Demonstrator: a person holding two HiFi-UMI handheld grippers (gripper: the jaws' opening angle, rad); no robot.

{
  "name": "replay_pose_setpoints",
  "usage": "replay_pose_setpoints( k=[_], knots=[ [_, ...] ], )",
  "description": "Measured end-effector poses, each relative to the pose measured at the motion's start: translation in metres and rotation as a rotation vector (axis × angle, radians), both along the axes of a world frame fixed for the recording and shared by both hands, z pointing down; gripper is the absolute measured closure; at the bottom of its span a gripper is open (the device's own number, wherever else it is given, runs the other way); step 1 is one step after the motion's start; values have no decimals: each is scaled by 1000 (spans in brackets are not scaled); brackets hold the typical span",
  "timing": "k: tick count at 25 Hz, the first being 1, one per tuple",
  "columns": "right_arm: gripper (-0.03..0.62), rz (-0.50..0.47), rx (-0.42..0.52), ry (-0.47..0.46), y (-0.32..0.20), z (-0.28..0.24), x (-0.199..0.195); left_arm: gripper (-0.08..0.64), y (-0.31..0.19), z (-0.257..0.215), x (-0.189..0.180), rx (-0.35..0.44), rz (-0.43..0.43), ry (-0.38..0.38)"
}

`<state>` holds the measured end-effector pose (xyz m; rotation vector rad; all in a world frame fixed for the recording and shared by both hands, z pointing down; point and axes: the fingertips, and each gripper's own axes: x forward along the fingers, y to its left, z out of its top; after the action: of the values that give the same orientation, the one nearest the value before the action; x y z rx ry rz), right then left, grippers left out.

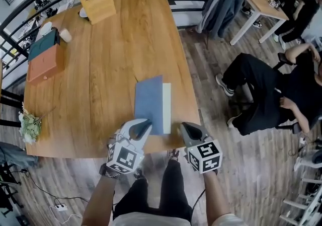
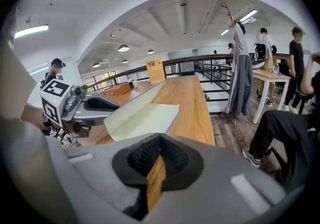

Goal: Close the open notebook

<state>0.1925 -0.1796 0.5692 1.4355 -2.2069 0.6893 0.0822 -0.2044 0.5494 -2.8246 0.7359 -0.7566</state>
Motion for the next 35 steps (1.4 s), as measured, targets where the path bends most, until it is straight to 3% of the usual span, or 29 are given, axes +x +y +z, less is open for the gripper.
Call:
replay_pose_setpoints(
  k=[12, 24, 35],
  knots=[
    [591, 5, -14, -3, 2, 4, 20, 537, -10, 37, 30, -67, -62, -85],
    [591, -12, -37, -7, 10, 9, 23, 554, -5, 62, 42, 10, -18, -264],
    [591, -4, -23, -10, 13, -4, 25, 554, -4, 67, 44, -29, -26, -271]
  ],
)
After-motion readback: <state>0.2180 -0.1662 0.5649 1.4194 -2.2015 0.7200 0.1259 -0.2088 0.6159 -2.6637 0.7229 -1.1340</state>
